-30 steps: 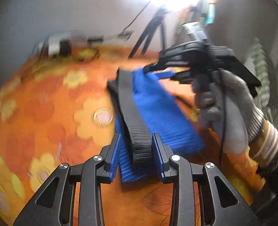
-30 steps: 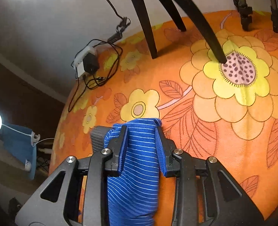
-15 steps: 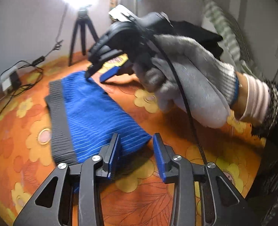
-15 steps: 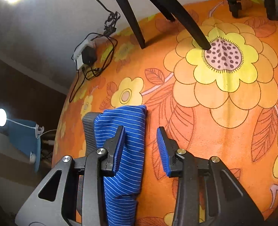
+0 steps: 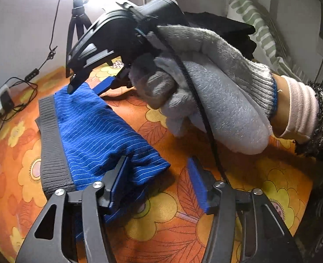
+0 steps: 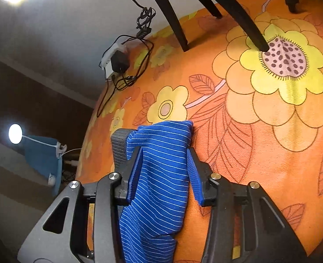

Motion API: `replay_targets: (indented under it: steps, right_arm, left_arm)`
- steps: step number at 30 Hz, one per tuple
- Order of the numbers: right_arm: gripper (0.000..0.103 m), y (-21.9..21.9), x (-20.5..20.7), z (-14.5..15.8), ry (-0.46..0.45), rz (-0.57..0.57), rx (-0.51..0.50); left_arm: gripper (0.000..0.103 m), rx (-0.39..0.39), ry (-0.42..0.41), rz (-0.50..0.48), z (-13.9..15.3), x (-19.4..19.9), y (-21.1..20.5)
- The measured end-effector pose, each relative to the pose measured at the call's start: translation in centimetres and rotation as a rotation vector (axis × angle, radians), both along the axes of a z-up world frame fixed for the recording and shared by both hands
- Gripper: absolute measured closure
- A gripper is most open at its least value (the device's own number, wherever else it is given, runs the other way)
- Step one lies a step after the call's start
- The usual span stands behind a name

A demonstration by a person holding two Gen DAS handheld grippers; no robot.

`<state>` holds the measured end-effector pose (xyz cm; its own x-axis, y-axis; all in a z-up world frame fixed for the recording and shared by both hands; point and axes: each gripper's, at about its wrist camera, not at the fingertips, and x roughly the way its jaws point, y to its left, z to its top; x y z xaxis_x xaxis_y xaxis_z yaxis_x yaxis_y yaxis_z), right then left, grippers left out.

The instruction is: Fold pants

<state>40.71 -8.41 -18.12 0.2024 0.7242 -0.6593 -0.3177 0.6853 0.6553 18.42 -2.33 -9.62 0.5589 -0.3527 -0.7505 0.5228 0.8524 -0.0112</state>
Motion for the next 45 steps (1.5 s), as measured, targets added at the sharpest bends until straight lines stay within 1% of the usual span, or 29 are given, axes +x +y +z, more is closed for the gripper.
replay_targets:
  steps: [2, 7, 9, 12, 14, 15, 16, 17, 18, 19, 20, 21, 22, 24, 27, 30, 32, 34, 35, 40, 45]
  right_arm:
    - [0.059, -0.1, 0.1, -0.2, 0.009, 0.006, 0.017]
    - [0.059, 0.0, 0.1, -0.2, -0.002, 0.025, 0.013]
    - [0.059, 0.2, 0.2, -0.2, -0.002, 0.029, 0.01]
    - [0.059, 0.6, 0.2, -0.2, -0.007, 0.032, 0.003]
    - [0.06, 0.9, 0.0, -0.1, -0.02, 0.031, -0.009]
    - [0.06, 1.0, 0.0, -0.1, -0.026, 0.031, -0.014]
    - [0.06, 1.1, -0.1, -0.1, -0.031, 0.029, -0.021]
    - [0.064, 1.2, -0.1, -0.1, -0.031, 0.022, -0.028]
    - [0.072, 1.1, 0.0, -0.3, -0.028, 0.017, -0.03]
    - [0.076, 1.0, 0.1, -0.5, -0.022, 0.003, -0.03]
    - [0.083, 0.9, 0.2, -0.7, -0.014, -0.01, -0.026]
    - [0.088, 0.7, 0.3, -0.9, -0.007, -0.018, -0.022]
    - [0.089, 0.6, 0.4, -1.0, 0.0, -0.026, -0.014]
    - [0.091, 0.5, 0.5, -1.2, 0.013, -0.044, -0.004]
    - [0.092, 0.6, 0.5, -1.0, 0.023, -0.072, -0.001]
    - [0.093, 0.9, 0.0, -0.1, -0.004, -0.081, -0.014]
    - [0.093, 1.2, -0.4, 0.9, -0.034, -0.08, -0.024]
    - [0.093, 1.4, -1.0, 2.5, -0.071, -0.079, -0.027]
    - [0.093, 1.4, -1.3, 3.4, -0.09, -0.078, -0.029]
    - [0.093, 1.2, -2.7, 7.6, -0.175, -0.064, -0.054]
    - [0.094, -0.1, -4.0, 10.8, -0.239, -0.063, -0.067]
  left_arm:
    - [0.057, 0.015, -0.004, -0.005, -0.1, 0.0, -0.2]
    - [0.059, 0.024, -0.004, -0.018, -0.1, 0.2, -0.3]
    - [0.059, 0.052, -0.014, -0.023, -0.2, 0.1, -0.7]
    - [0.059, 0.126, -0.044, -0.026, -0.5, -0.1, -1.8]
    - [0.059, 0.143, -0.057, -0.025, -0.5, -0.1, -2.1]
    - [0.061, 0.141, -0.057, -0.021, -0.5, 0.0, -2.0]
    - [0.078, 0.145, -0.065, -0.002, -0.4, 0.2, -1.8]
    - [0.093, 0.136, -0.065, 0.014, -0.3, 0.5, -1.5]
    - [0.094, 0.1, -0.05, 0.021, -0.2, 0.8, -0.8]
    - [0.095, 0.049, -0.027, 0.028, -0.1, 1.1, 0.0]
    - [0.096, 0.012, -0.013, 0.041, 0.0, 1.4, 0.6]
    - [0.096, -0.026, -0.001, 0.054, 0.2, 1.5, 1.2]
    - [0.096, -0.072, 0.016, 0.073, 0.3, 1.6, 1.8]
    - [0.097, -0.119, 0.03, 0.081, 0.5, 1.5, 2.4]
    - [0.098, -0.143, 0.01, 0.079, 1.3, 0.5, 2.6]
    - [0.098, -0.192, -0.013, 0.092, 2.8, -0.1, 3.7]
    - [0.098, -0.226, -0.02, 0.102, 3.6, 0.2, 4.5]
    - [0.098, -0.281, -0.022, 0.118, 4.6, 0.1, 5.5]
    - [0.098, -0.295, -0.026, 0.122, 4.8, 0.0, 5.6]
    - [0.099, -0.335, -0.045, 0.108, 6.1, -0.6, 5.3]
    - [0.099, -0.36, -0.081, 0.058, 7.9, -0.7, 3.0]
